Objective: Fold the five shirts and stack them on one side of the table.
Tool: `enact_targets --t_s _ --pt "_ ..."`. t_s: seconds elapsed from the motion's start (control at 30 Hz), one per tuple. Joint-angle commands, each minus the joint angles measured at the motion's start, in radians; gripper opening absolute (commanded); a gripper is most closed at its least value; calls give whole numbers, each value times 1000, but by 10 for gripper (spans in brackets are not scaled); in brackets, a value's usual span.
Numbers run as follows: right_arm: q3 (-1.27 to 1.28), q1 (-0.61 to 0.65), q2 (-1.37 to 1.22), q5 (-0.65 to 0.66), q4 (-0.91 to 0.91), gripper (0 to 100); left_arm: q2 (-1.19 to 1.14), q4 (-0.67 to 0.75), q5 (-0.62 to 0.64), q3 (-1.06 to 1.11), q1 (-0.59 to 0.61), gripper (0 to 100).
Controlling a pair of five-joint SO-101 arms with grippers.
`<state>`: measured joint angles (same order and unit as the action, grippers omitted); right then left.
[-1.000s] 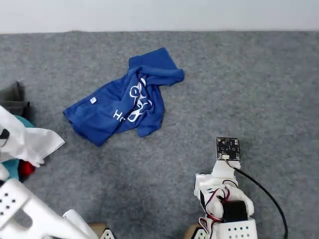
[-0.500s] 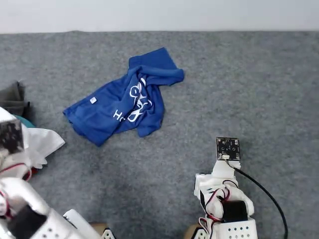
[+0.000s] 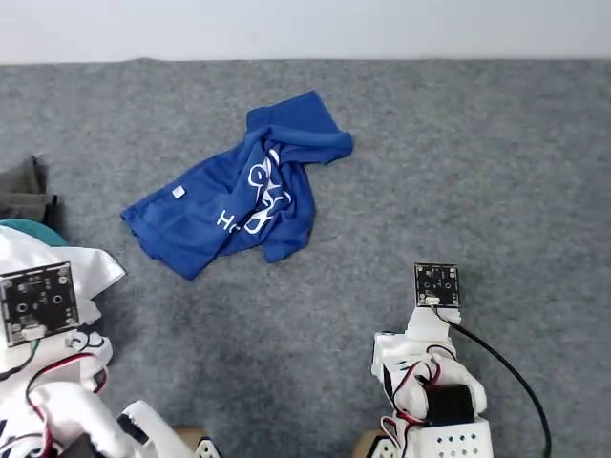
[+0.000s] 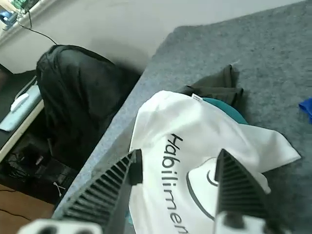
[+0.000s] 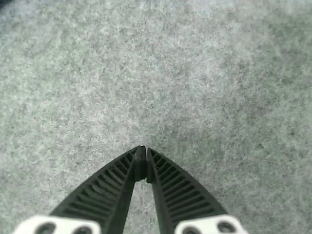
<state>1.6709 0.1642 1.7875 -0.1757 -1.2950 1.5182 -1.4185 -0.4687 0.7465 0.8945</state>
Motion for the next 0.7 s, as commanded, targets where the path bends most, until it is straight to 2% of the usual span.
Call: enact_targets --t_s 0.0,0.33,0.67 --pt "12 2 13 -9 -5 9 -64 -103 31 -96 -5 244" --pt "12 2 13 -9 -5 9 -146 -331 31 -199 -5 243" --pt "12 10 13 -8 -5 9 -150 -336 49 -193 -3 242"
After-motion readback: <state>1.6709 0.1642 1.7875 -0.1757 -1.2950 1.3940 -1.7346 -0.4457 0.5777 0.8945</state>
